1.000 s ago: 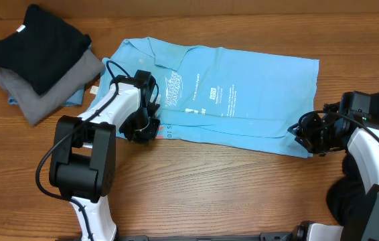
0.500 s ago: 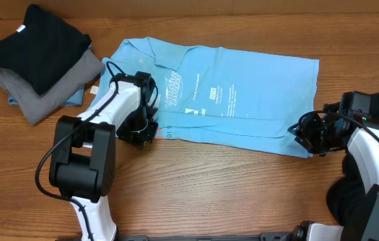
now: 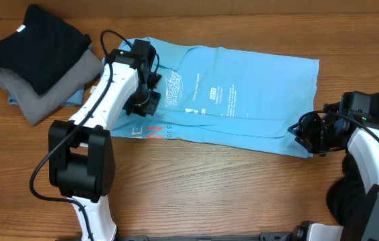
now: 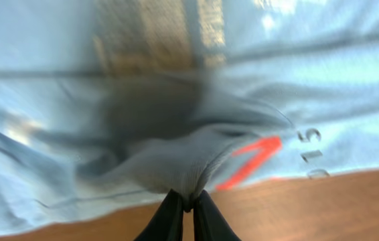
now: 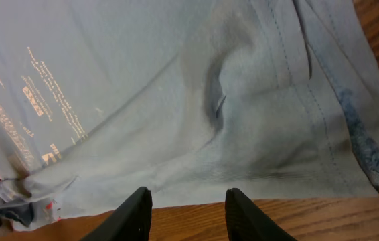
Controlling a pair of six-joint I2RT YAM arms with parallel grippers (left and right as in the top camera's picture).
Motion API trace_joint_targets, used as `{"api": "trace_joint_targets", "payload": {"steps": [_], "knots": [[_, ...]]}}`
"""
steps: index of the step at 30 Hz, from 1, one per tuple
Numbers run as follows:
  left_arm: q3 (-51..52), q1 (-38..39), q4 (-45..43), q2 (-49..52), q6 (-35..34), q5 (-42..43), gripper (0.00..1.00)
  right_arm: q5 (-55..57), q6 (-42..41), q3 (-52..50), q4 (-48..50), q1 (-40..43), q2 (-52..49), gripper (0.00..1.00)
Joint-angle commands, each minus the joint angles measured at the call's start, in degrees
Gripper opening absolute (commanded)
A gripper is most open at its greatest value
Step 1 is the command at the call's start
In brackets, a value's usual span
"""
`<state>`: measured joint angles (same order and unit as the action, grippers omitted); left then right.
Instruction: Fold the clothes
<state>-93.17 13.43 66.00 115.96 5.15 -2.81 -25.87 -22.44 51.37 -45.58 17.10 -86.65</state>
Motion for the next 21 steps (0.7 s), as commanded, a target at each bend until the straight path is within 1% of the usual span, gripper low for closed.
{"api": "trace_joint_targets", "payload": {"steps": [1, 5, 11, 13, 14, 17, 19, 21], "knots": [[-0.98, 0.35, -2.6, 0.5, 2.43, -5.22, 0.09, 0.37, 0.17, 1.09, 0.26, -0.37, -0.26, 0.4], [-1.01, 0.35, -6.93, 0.5, 2.54, -9.75, 0.07, 0.37, 0.17, 1.09, 0.26, -0.37, -0.26, 0.4], [-0.98, 0.37, -12.59, 0.5, 1.29, -9.57, 0.08, 0.37, 0.17, 1.09, 0.48, -0.37, -0.26, 0.4], [-0.98, 0.37, -14.49, 0.5, 0.92, -9.53, 0.1, 0.37, 0.17, 1.09, 0.68, -0.37, -0.26, 0.4], [-0.98, 0.35, -15.45, 0.5, 0.83, -9.57, 0.11, 0.37, 0.17, 1.09, 0.85, -0.37, -0.26, 0.42], [-0.98, 0.35, -17.49, 0.52, 0.83, -9.57, 0.15, 0.72, 0.42, 1.09, 2.4, -0.37, -0.26, 0.44], [-0.98, 0.37, -18.08, 0.52, 0.81, -9.44, 0.17, 2.19, 0.39, 1.09, 3.39, -0.37, -0.26, 0.45], [-0.98, 0.37, -18.27, 0.52, 0.83, -9.38, 0.19, 4.2, 0.37, 1.09, 4.39, -0.39, -0.26, 0.48]]}}
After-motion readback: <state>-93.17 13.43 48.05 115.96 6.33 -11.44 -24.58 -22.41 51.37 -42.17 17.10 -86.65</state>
